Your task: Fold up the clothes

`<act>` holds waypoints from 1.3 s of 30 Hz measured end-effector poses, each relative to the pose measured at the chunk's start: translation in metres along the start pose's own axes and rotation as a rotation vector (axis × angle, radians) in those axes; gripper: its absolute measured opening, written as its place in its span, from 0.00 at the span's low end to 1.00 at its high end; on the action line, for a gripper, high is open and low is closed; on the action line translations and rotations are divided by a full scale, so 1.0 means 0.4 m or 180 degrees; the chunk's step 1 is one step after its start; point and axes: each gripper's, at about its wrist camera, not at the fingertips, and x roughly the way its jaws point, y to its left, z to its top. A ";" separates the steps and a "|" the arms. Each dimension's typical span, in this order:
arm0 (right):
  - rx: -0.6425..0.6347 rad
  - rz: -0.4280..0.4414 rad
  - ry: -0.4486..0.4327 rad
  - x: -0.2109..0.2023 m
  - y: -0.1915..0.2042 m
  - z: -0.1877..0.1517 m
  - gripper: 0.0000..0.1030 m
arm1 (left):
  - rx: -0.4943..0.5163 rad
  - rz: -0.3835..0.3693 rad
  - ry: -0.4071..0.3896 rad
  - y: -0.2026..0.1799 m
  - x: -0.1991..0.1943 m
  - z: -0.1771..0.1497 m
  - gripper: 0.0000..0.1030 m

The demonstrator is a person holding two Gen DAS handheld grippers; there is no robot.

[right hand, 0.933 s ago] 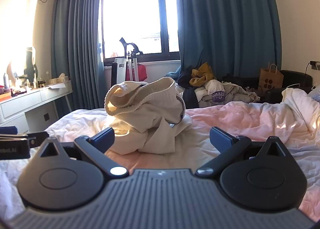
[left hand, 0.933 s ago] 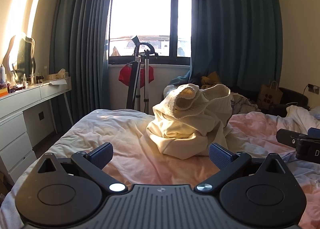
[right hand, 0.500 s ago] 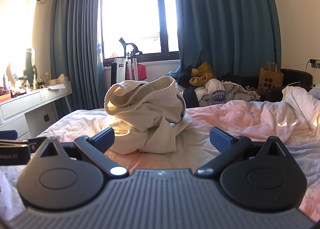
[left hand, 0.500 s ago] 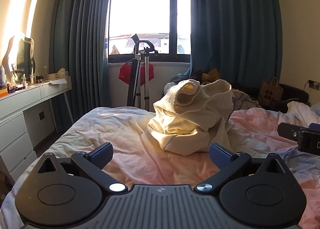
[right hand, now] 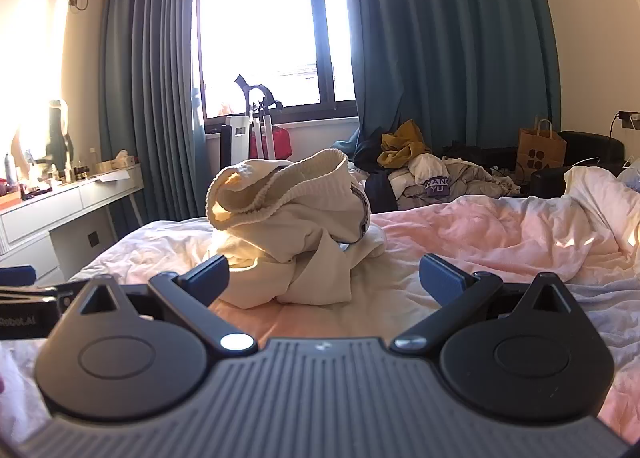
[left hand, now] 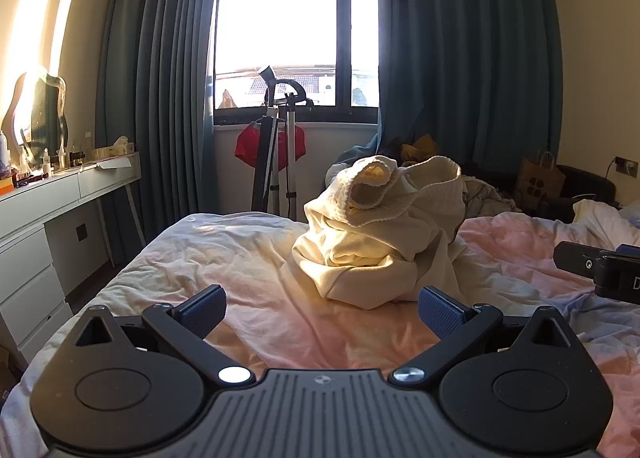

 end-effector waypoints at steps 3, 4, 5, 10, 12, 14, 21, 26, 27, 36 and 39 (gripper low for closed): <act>0.0014 -0.0006 0.0004 0.001 -0.002 0.001 1.00 | -0.0014 -0.0014 0.0003 0.002 0.000 -0.001 1.00; 0.0021 -0.0008 0.0006 0.001 -0.003 0.002 1.00 | -0.0018 -0.0015 0.0002 0.004 -0.001 -0.002 1.00; 0.0028 -0.0009 0.0006 0.001 -0.004 0.002 1.00 | -0.0018 -0.0016 0.0002 0.005 -0.001 -0.002 1.00; 0.0058 0.0002 0.0006 0.003 -0.007 0.002 1.00 | -0.0019 -0.0044 0.0013 0.006 0.000 -0.002 1.00; 0.0060 0.0005 0.0015 0.003 -0.008 0.001 1.00 | -0.0013 -0.0053 0.0015 0.006 0.001 -0.002 1.00; 0.0072 0.0006 0.0023 0.004 -0.009 0.001 1.00 | -0.0001 -0.0063 0.0016 0.006 0.003 -0.003 1.00; 0.0125 -0.0010 0.0038 0.008 -0.013 0.000 1.00 | 0.0050 -0.0027 0.0057 0.002 0.023 -0.012 1.00; 0.0176 -0.0075 0.0076 0.018 -0.022 -0.004 1.00 | 0.0060 -0.0042 0.0087 0.001 0.055 -0.007 1.00; 0.0189 -0.0081 0.0088 0.021 -0.024 -0.004 1.00 | 0.0055 -0.0055 0.0104 -0.002 0.065 -0.006 1.00; 0.0145 -0.0109 0.0127 0.044 -0.039 -0.013 1.00 | 0.0166 -0.0057 0.0192 -0.056 0.181 0.010 1.00; 0.0226 -0.0097 0.0167 0.055 -0.060 -0.017 1.00 | 0.0252 -0.0059 0.0223 -0.082 0.242 0.026 1.00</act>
